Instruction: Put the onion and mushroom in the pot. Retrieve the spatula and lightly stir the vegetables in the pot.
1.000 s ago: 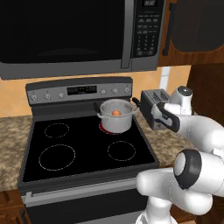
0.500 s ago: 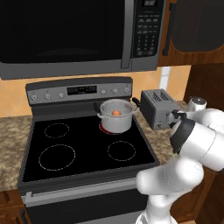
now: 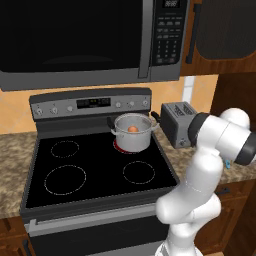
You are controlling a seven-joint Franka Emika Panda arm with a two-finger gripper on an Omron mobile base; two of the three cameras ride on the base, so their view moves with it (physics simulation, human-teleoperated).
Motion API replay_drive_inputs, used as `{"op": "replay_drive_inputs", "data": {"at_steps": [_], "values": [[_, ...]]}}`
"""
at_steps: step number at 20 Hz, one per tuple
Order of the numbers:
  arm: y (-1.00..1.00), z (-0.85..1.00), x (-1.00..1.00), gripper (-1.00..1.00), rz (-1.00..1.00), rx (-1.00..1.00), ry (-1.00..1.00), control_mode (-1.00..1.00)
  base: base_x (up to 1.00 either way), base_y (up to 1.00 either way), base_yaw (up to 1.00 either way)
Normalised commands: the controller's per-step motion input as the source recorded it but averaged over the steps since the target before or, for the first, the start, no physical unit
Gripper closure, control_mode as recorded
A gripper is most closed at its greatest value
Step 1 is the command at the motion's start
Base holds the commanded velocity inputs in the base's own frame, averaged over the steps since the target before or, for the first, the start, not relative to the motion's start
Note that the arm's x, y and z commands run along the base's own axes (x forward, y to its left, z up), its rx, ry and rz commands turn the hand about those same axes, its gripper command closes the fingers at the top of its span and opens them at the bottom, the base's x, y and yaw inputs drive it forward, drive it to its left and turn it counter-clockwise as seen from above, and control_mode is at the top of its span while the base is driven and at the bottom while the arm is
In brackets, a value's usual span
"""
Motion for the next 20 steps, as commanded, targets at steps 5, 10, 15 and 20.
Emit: {"op": "replay_drive_inputs", "data": {"at_steps": [5, 10, 15, 20], "values": [[-0.16, -0.48, 0.01, -1.00, 0.00, 0.00, 0.00, -1.00, 0.00, 0.00, 0.00], [-0.03, -0.42, 0.00, -1.00, 0.00, 0.00, 0.00, -1.00, 0.00, 0.00, 0.00], [0.11, -0.59, 0.00, -1.00, 0.00, -0.03, 0.00, -1.00, 0.00, 0.00, 0.00], [0.39, -0.51, -0.03, 1.00, 0.00, -0.04, 0.07, -1.00, 0.00, 0.00, 0.00]]}}
